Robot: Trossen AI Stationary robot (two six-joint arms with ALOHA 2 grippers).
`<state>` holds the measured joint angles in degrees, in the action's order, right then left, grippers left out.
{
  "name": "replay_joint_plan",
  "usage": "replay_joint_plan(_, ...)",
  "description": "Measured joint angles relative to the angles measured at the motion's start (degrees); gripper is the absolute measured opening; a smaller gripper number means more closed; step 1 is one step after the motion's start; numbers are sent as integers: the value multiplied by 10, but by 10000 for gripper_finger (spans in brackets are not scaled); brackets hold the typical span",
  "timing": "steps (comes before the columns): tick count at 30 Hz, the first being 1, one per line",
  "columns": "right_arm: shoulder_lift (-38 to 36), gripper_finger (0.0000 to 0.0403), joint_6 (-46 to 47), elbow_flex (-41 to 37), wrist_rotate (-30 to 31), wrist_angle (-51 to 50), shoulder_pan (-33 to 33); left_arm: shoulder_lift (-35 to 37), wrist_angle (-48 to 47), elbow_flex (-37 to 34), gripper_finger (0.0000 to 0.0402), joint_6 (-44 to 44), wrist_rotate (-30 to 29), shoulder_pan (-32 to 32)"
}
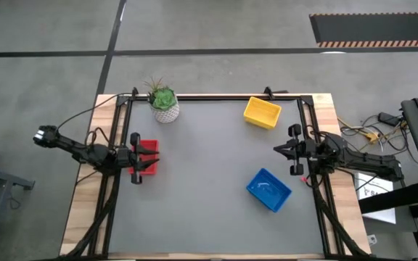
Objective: Stack baskets by color
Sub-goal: Return to Home Position
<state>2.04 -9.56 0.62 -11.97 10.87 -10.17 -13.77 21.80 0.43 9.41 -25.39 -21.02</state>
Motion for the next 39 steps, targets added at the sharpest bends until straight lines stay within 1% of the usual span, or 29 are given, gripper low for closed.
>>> replay_joint_plan(39, 0, 9, 0, 0, 0, 0, 0, -8, 0, 0, 95, 0, 0, 0)
